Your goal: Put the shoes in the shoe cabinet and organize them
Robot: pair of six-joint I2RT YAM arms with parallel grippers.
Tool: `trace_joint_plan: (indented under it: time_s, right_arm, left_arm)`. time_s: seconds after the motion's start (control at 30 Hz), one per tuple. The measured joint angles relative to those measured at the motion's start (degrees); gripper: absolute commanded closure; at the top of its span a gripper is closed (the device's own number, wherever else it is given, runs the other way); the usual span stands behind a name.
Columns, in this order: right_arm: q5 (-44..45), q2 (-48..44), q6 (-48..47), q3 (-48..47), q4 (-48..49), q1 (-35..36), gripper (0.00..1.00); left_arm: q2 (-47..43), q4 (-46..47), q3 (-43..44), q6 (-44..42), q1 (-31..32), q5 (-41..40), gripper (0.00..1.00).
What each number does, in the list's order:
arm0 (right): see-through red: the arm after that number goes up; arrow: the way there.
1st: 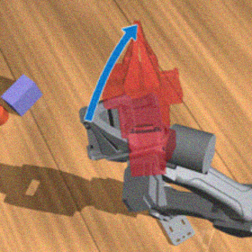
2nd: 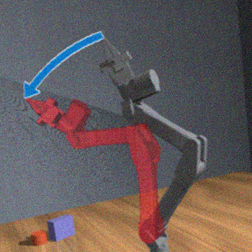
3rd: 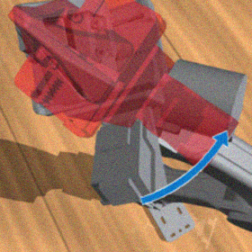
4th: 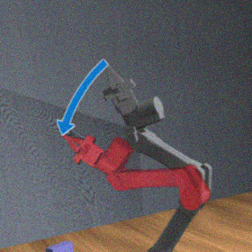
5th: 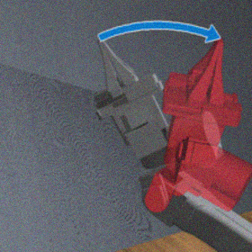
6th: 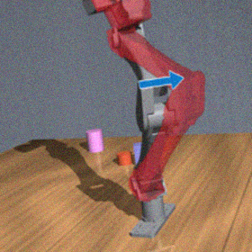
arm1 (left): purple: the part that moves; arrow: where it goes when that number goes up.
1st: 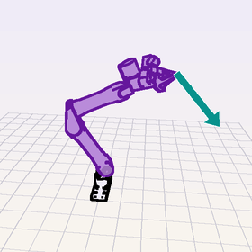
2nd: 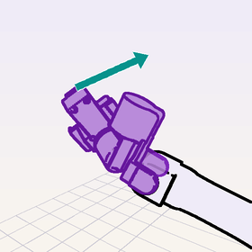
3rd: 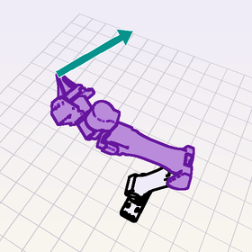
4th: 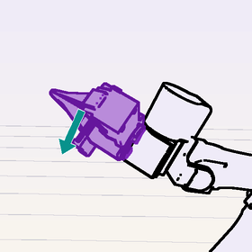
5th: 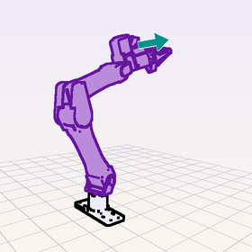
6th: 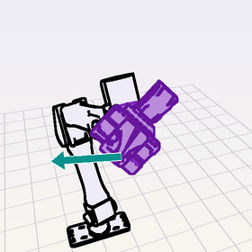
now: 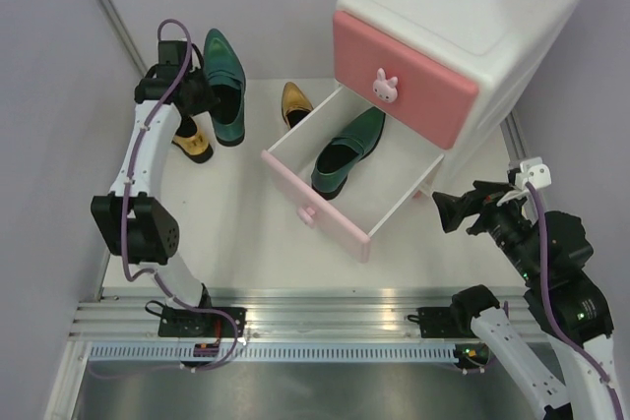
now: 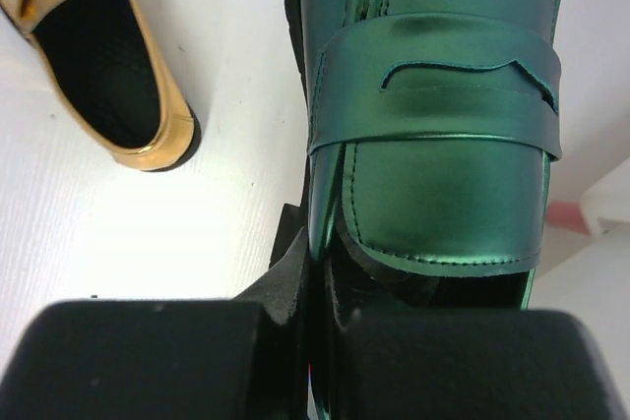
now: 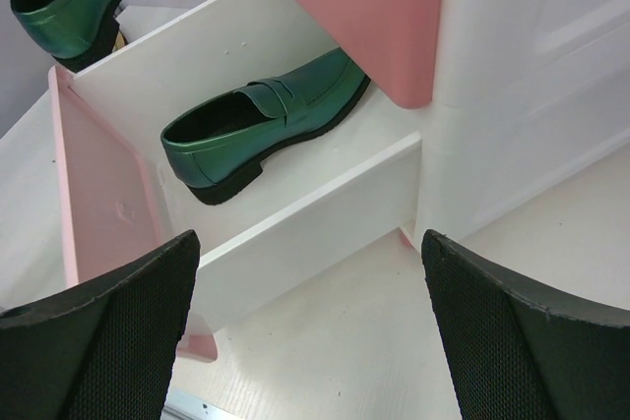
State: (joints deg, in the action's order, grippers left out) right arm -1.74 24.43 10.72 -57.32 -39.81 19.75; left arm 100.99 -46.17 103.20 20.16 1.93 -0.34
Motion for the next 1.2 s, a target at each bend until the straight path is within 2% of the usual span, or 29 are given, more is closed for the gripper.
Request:
trace_joint_plan:
  time_s: [0.23,0.53,0.7,0.83,1.07,1.2]
  right_arm:
    - [-0.98,-2.1,0.02,-0.98,-1.44,0.0,0.02]
    - [-2.56,-3.5,0.04,-2.14,-1.97,0.0,0.02]
    - [-3.32,-4.07,0.37,-2.47,-2.16,0.0,0.02]
    - [-4.0,-4.46,0.87,-2.54,-2.19,0.0,0.02]
    - [-4.5,-5.25,1.66,-2.54,-2.19,0.0,0.02]
    - [-4.74,-5.75,2.05,-2.54,-2.19,0.0,0.02]
  left_arm:
    - [-8.24,-0.31,-0.22,7.19,-0.07,-4.13,0.98]
    - [-20.87,-0.55,-4.15,16.96,-0.09,1.01,0.98]
    - [-25.22,-0.9,-6.69,21.51,1.99,3.41,0.98]
    - [-26.88,-0.94,-8.22,24.63,7.91,2.89,0.98]
    - [-27.21,0.31,-11.32,29.66,26.58,-1.11,0.98]
    - [-27.21,1.81,-15.06,32.83,33.0,-3.02,0.98]
